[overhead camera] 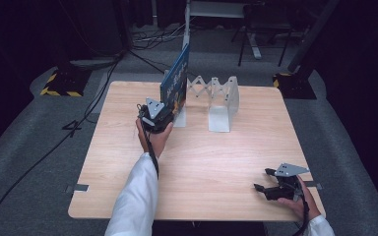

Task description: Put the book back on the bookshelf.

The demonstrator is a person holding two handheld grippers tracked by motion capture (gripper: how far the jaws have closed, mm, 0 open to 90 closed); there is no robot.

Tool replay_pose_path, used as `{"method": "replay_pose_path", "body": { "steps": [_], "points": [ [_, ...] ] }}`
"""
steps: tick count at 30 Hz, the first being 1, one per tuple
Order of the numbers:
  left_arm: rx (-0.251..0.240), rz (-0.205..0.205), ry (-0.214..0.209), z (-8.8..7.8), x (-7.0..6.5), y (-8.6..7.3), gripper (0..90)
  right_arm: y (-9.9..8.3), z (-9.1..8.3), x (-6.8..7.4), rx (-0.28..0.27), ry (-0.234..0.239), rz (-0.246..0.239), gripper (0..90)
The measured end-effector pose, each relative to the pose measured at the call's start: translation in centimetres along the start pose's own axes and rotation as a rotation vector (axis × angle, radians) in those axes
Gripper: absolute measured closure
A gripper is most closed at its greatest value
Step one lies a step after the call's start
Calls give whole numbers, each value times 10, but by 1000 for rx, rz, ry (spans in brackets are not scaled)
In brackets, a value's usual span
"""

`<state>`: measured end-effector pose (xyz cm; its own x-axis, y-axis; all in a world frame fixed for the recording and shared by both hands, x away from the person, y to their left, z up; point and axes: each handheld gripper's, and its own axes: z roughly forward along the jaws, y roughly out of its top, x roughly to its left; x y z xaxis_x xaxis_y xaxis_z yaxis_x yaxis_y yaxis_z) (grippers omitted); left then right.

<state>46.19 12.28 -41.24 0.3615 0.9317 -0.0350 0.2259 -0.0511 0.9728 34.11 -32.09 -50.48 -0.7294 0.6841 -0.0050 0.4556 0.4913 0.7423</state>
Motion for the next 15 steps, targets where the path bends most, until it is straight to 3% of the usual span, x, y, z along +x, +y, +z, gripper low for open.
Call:
{"method": "replay_pose_path", "body": {
  "steps": [9,15],
  "points": [
    [-20,11,-22,-16,8,0,559,0,0,0,1,0,0,199],
    [-20,55,-24,-27,12,2,532,0,0,0,0,-1,-1,199]
  ]
}}
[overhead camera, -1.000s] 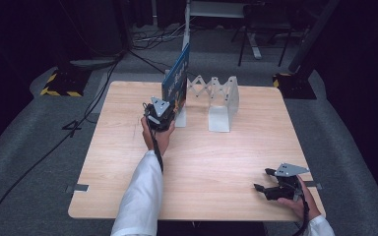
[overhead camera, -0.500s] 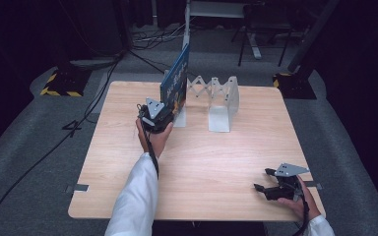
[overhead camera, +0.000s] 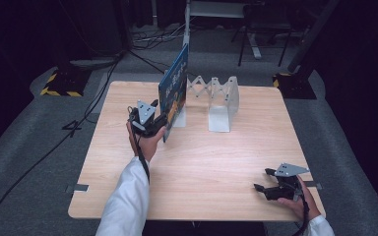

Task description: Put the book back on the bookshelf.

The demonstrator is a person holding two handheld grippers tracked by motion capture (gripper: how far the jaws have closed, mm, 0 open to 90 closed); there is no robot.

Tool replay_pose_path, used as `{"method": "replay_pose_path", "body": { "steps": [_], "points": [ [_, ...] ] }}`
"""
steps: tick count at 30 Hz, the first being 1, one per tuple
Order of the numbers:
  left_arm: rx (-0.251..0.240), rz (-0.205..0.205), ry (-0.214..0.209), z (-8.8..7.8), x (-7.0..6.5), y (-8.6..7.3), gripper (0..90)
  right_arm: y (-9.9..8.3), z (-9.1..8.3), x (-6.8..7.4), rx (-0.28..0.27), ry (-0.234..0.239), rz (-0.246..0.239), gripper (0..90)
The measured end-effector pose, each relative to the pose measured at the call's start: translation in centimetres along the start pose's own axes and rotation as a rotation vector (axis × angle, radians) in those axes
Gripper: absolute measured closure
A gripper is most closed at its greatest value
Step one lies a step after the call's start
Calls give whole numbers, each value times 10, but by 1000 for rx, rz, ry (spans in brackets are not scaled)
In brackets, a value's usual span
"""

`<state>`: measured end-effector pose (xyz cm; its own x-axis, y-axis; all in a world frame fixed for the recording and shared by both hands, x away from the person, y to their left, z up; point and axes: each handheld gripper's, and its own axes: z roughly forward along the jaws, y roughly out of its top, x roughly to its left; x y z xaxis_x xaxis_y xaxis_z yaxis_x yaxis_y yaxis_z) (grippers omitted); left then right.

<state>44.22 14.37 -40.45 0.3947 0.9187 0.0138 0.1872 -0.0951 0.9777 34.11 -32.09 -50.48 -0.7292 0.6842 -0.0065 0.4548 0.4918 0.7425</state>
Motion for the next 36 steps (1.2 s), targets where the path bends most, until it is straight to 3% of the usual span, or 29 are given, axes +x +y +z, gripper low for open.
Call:
{"method": "replay_pose_path", "body": {
  "steps": [5,9,10,13,17,21,24,36],
  "points": [
    [-20,18,-35,-16,4,3,495,0,0,0,0,0,1,199],
    [-19,47,-39,-25,5,6,478,0,0,0,1,0,2,199],
    [-16,68,-54,-31,7,7,471,0,0,0,1,0,3,199],
    [-4,80,-71,-36,8,8,448,0,0,0,1,0,3,200],
    [17,91,-103,-48,9,8,417,0,0,0,1,-2,3,200],
    [67,163,-122,-60,8,8,385,0,0,1,3,-4,6,199],
    [74,173,-134,-64,8,8,356,1,0,1,5,-6,7,199],
    [177,235,-191,-83,5,-7,275,1,0,0,10,-13,12,196]
  ]
}}
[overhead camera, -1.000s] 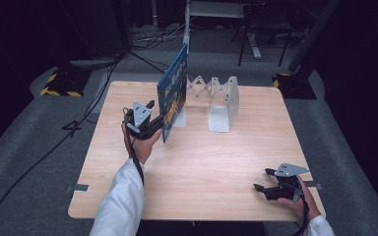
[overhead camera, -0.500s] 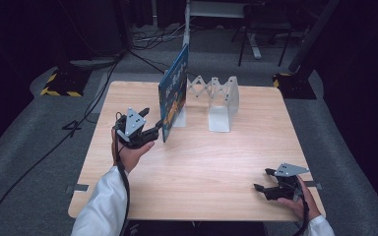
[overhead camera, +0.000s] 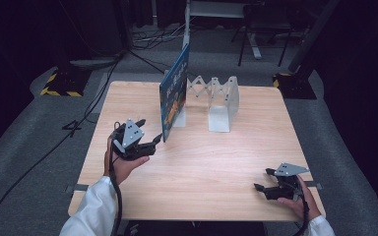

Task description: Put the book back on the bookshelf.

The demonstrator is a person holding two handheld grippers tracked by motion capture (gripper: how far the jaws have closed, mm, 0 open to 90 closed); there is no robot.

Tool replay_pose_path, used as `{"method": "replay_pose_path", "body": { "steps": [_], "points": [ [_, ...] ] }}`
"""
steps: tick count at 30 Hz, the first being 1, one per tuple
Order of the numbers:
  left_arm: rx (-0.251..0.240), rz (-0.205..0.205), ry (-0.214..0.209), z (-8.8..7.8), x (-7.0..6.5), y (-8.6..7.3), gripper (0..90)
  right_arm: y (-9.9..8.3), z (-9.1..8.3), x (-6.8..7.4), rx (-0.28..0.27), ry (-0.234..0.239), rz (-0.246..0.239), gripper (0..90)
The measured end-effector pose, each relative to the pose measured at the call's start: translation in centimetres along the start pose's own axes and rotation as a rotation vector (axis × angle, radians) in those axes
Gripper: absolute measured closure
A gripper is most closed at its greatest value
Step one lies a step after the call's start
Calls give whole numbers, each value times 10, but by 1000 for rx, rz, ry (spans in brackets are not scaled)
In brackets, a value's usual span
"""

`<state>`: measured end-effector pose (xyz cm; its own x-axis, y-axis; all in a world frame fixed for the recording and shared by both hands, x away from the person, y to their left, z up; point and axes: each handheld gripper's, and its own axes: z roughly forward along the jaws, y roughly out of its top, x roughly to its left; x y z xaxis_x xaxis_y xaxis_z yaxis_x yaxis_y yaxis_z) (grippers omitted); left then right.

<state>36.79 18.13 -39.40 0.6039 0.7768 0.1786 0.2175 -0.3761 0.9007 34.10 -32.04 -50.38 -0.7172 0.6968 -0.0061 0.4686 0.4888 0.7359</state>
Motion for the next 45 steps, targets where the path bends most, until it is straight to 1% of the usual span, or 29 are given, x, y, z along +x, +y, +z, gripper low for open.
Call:
{"method": "replay_pose_path", "body": {
  "steps": [1,5,6,8,9,11,12,13,14,18,21,25,27,28,29,30,32,33,35,39,42,44,45],
  "points": [
    [16,6,-17,-1,-2,-2,249,0,0,0,2,-3,1,193],
    [33,36,-43,-6,-6,-7,238,0,0,0,6,-7,3,192],
    [41,38,-60,-6,-7,-8,230,0,-1,0,6,-9,5,192],
    [49,42,-64,-7,-8,-10,216,0,-1,0,7,-11,5,192],
    [68,53,-52,-8,-10,-11,216,0,-1,0,8,-11,6,192],
    [97,71,-61,-9,-12,-16,207,0,-1,0,9,-14,9,186],
    [102,69,-64,-9,-13,-17,198,0,0,0,9,-16,11,184],
    [113,77,-70,-10,-15,-20,197,0,0,0,9,-16,11,183],
    [119,80,-72,-11,-16,-22,196,0,0,0,10,-17,12,183],
    [163,116,-74,-14,-20,-33,193,1,0,0,13,-25,12,168],
    [189,120,-73,-18,-21,-41,194,1,0,0,14,-27,16,166],
    [219,119,-60,-23,-21,-54,195,1,-1,1,21,-34,23,165],
    [224,123,-56,-23,-21,-56,195,1,-1,1,19,-38,24,166],
    [231,108,-59,-24,-21,-61,195,1,-1,1,19,-38,24,166],
    [246,115,-60,-25,-21,-66,194,-1,-1,1,11,-37,30,166],
    [262,118,-53,-26,-22,-72,192,-3,-4,1,10,-41,31,166],
    [275,115,-58,-28,-21,-78,189,-6,-6,1,9,-49,38,166],
    [275,115,-58,-28,-21,-78,189,-7,-8,2,6,-52,41,166],
    [287,109,-46,-30,-21,-84,189,-9,-9,2,5,-54,44,166],
    [305,83,-51,-34,-19,-94,183,-12,-11,2,-3,-61,51,166],
    [311,84,-57,-37,-18,-98,180,-12,-11,2,-3,-61,51,166],
    [322,61,-63,-38,-17,-104,174,-12,-11,2,-3,-61,52,165],
    [322,61,-63,-38,-17,-104,174,-12,-11,2,-3,-61,52,165]
  ]
}}
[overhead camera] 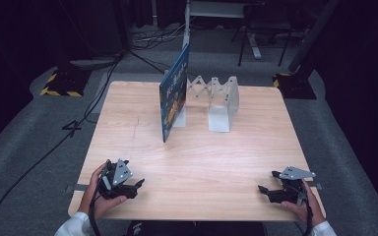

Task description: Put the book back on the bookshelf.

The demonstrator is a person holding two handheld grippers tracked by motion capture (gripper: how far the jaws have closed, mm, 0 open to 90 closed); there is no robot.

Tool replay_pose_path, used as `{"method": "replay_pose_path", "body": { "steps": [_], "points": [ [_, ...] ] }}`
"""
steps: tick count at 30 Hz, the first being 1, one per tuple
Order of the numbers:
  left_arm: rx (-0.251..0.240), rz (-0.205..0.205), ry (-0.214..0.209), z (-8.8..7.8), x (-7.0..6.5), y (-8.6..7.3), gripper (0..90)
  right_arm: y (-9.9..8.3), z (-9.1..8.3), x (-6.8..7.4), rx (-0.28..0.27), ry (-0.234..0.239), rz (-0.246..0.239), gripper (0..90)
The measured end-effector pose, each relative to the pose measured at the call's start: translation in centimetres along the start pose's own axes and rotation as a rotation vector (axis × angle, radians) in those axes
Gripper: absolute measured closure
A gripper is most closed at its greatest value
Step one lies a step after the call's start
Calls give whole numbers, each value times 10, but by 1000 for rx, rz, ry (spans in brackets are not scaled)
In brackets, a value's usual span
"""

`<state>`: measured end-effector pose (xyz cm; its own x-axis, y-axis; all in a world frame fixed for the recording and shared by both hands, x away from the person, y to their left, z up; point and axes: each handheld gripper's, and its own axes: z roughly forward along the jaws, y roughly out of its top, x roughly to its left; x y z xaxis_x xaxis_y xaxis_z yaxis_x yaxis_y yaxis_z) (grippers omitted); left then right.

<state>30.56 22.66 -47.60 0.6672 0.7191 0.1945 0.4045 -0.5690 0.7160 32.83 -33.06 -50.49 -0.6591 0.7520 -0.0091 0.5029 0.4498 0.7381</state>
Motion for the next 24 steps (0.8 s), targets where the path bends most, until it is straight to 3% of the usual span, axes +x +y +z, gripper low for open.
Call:
{"method": "replay_pose_path", "body": {
  "steps": [6,11,14,15,17,24],
  "points": [
    [22,-75,-34,3,2,-14,174,0,0,0,1,1,1,165],
    [55,-104,-25,6,1,-22,182,0,0,0,1,1,2,164],
    [55,-156,-32,9,3,-30,179,0,0,0,1,1,0,164],
    [55,-156,-32,9,3,-30,181,0,0,0,1,1,0,164],
    [60,-215,-81,9,9,-34,180,0,0,0,1,1,1,163],
    [60,-204,-85,9,10,-35,177,0,0,0,1,1,1,163]
  ]
}}
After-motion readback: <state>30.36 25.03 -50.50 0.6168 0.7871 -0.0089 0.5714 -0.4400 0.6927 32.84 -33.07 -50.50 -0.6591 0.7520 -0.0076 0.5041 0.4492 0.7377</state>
